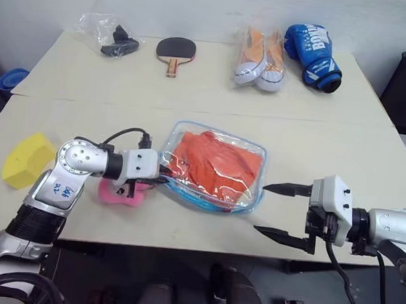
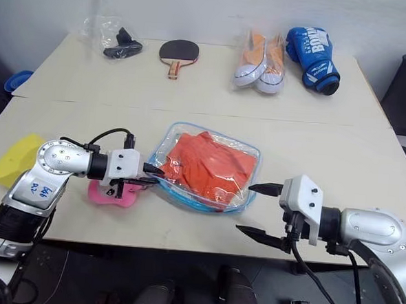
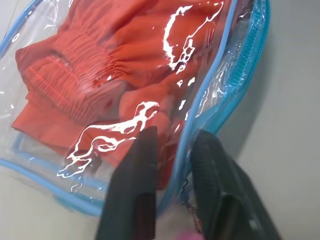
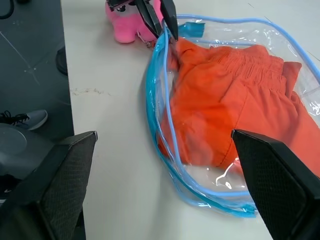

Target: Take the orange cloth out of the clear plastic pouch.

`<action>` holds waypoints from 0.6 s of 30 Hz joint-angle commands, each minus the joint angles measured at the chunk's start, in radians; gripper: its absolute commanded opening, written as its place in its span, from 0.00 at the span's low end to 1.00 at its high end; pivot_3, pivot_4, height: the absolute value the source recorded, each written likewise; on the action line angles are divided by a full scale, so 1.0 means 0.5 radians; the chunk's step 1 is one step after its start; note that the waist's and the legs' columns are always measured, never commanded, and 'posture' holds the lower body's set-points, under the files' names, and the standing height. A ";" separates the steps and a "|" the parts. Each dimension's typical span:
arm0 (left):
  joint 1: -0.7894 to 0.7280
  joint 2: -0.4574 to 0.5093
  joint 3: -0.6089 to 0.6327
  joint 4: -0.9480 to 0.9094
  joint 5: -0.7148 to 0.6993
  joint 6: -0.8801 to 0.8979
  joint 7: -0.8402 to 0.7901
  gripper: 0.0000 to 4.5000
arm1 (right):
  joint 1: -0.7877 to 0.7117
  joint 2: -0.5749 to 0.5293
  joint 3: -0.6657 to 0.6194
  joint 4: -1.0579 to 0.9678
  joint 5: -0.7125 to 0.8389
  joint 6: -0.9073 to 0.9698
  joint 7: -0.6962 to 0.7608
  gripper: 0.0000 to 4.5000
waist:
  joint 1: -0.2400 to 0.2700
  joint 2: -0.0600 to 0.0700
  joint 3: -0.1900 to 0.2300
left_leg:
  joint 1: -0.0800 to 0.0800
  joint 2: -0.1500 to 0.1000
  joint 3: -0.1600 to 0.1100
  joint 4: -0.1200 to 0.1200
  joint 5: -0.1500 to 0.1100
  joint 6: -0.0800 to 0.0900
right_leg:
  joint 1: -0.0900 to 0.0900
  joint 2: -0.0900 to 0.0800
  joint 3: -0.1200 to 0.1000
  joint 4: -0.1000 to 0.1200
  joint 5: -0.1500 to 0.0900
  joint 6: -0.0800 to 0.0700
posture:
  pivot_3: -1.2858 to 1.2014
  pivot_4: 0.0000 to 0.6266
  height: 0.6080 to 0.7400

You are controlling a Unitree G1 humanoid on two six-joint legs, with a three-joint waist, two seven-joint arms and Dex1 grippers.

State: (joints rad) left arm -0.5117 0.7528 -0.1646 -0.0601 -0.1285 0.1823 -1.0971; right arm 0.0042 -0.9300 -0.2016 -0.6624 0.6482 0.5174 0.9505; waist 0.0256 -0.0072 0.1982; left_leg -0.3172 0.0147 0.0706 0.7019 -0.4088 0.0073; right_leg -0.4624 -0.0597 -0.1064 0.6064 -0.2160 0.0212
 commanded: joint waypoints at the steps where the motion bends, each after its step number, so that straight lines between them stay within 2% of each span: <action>1: -0.001 -0.179 0.136 -0.261 -0.343 0.651 0.203 0.01 | 0.017 0.036 -0.024 -0.053 0.003 -0.052 -0.010 1.00 | 0.004 0.000 0.000 | 0.000 0.000 0.000 0.000 0.000 0.000 | 0.000 0.000 0.000 0.000 0.000 0.000 | 0.52 0.24 1.00; 3: -0.043 -0.361 0.241 -0.336 -0.501 1.052 0.431 0.01 | 0.024 0.070 -0.001 -0.059 -0.020 -0.064 -0.049 1.00 | 0.005 -0.001 0.000 | 0.000 -0.001 -0.005 0.004 0.001 0.001 | 0.001 0.000 -0.001 0.000 0.001 0.002 | 0.52 0.24 1.00; 5: -0.072 -0.472 0.296 -0.370 -0.547 1.239 0.587 0.01 | 0.022 0.106 0.031 -0.059 -0.053 -0.078 -0.086 1.00 | 0.003 -0.002 0.000 | -0.002 -0.001 -0.007 0.006 0.001 0.001 | 0.003 -0.001 -0.001 -0.001 0.002 0.003 | 0.52 0.24 1.00; 6: -0.081 -0.514 0.303 -0.374 -0.548 1.288 0.650 0.00 | 0.016 0.130 0.054 -0.055 -0.069 -0.085 -0.104 0.96 | 0.002 -0.002 0.000 | -0.001 -0.001 -0.007 0.007 0.001 0.001 | 0.003 -0.001 0.000 0.000 0.002 0.004 | 0.52 0.24 1.00; 9: -0.084 -0.569 0.280 -0.386 -0.547 1.331 0.729 0.00 | -0.036 0.201 0.148 -0.008 -0.184 -0.127 -0.180 0.79 | -0.011 -0.002 -0.001 | 0.000 -0.001 -0.005 0.006 0.001 -0.001 | 0.003 0.000 0.001 0.002 0.002 0.003 | 0.52 0.24 1.00; 12: -0.082 -0.619 0.221 -0.395 -0.537 1.321 0.771 0.00 | -0.196 0.322 0.341 0.126 -0.444 -0.167 -0.362 0.53 | -0.016 -0.002 -0.001 | 0.002 -0.001 -0.004 0.005 0.003 -0.004 | 0.003 0.000 0.003 0.004 0.001 0.002 | 0.52 0.24 1.00; 13: -0.082 -0.630 0.205 -0.397 -0.534 1.316 0.778 0.00 | -0.249 0.362 0.402 0.172 -0.518 -0.169 -0.416 0.48 | -0.015 -0.002 -0.001 | 0.002 -0.001 -0.003 0.006 0.003 -0.004 | 0.003 -0.001 0.003 0.004 0.001 0.002 | 0.52 0.24 1.00; 18: -0.092 -0.653 0.122 -0.389 -0.513 1.286 0.794 0.00 | -0.484 0.599 0.639 0.355 -0.803 -0.178 -0.646 0.48 | -0.009 -0.002 -0.001 | 0.004 -0.002 -0.004 0.006 0.005 -0.007 | -0.002 -0.001 0.003 0.007 0.001 0.001 | 0.52 0.24 1.00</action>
State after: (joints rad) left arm -0.5441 0.4285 -0.0967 -0.2230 -0.3854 0.8469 -0.7003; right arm -0.2177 -0.6459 0.1045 -0.4818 0.2851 0.4500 0.6637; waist 0.0214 -0.0084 0.1977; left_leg -0.3155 0.0138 0.0682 0.7049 -0.4064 0.0037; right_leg -0.4636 -0.0600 -0.1054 0.6097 -0.2157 0.0214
